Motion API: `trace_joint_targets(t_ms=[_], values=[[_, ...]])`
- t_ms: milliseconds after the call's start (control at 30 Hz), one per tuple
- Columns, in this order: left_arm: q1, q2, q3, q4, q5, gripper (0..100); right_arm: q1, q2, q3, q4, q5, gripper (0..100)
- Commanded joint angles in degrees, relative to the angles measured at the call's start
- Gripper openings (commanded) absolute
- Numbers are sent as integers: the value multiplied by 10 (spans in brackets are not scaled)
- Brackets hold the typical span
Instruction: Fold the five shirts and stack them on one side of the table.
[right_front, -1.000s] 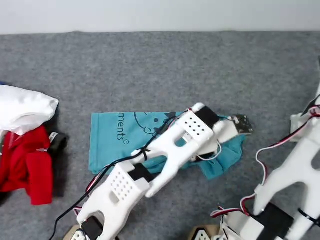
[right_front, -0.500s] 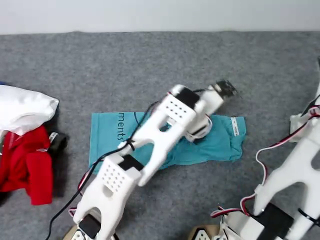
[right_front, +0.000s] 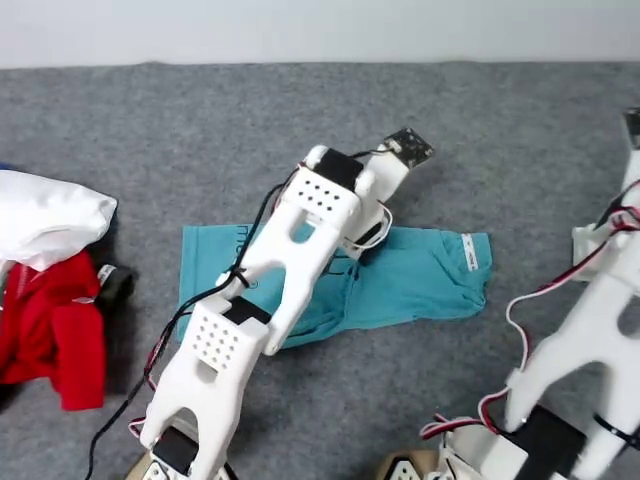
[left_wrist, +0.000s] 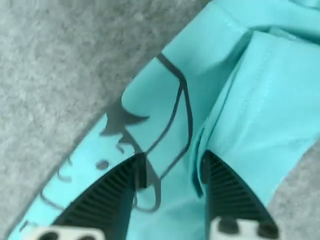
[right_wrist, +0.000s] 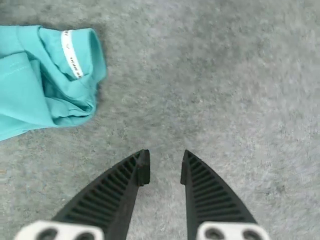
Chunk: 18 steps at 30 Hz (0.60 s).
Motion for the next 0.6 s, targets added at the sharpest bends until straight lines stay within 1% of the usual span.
trace_joint_targets(t_ms=[0, 67, 167, 333, 433, 567], values=[[-4, -15, -23, 36, -9, 166, -30, -26, -3, 22, -1, 122], [0, -31, -9, 36, -24, 140, -48, -23, -3, 22, -2, 122], [21, -74, 24, 35, -46, 133, -72, -23, 9, 21, -2, 122], [48, -160, 89, 35, -47, 134, -111, -23, 64, 19, -1, 122], [45, -187, 132, 33, -48, 134, -121, -23, 92, 18, -1, 122], [35, -188, 179, 23, -49, 134, -122, -23, 116, 17, -1, 122]])
